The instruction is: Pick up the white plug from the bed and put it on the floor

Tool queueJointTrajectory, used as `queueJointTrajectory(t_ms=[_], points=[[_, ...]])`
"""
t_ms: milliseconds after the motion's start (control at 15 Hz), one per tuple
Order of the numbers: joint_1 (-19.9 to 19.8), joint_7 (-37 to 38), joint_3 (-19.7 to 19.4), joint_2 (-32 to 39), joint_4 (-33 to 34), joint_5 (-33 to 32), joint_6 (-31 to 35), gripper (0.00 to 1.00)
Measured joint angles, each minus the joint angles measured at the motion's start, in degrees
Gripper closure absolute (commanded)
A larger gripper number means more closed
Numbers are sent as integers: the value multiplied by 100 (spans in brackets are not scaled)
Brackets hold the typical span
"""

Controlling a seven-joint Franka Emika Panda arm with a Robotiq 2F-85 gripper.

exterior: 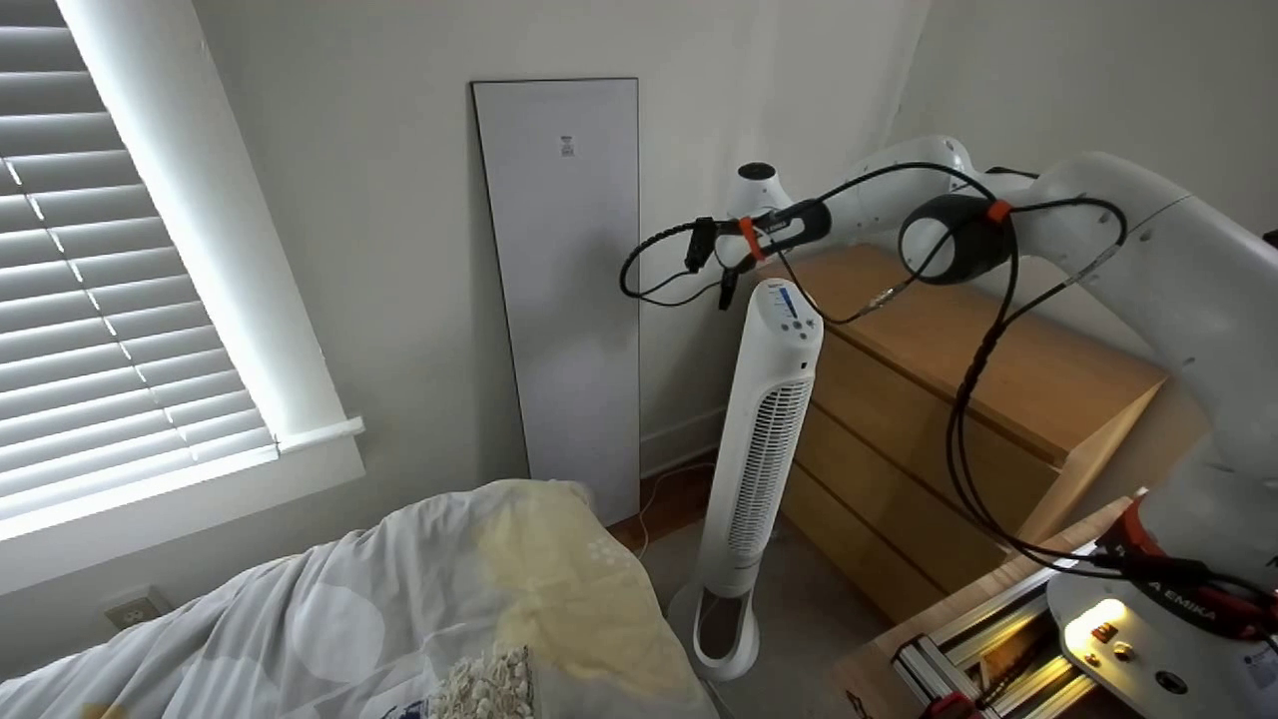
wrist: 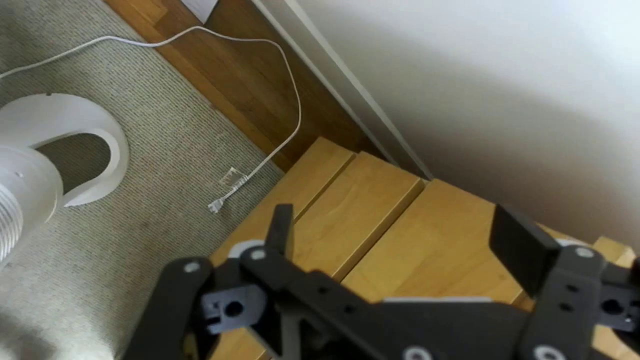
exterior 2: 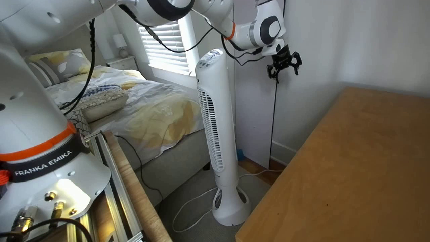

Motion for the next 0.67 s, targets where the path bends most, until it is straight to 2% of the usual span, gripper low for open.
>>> queueJointTrajectory(t_ms=[333,667], points=[[-189,-1921,254,-663,-277,337,-757,0],[-162,-3496,265,-1509,-971,367,-1232,0]])
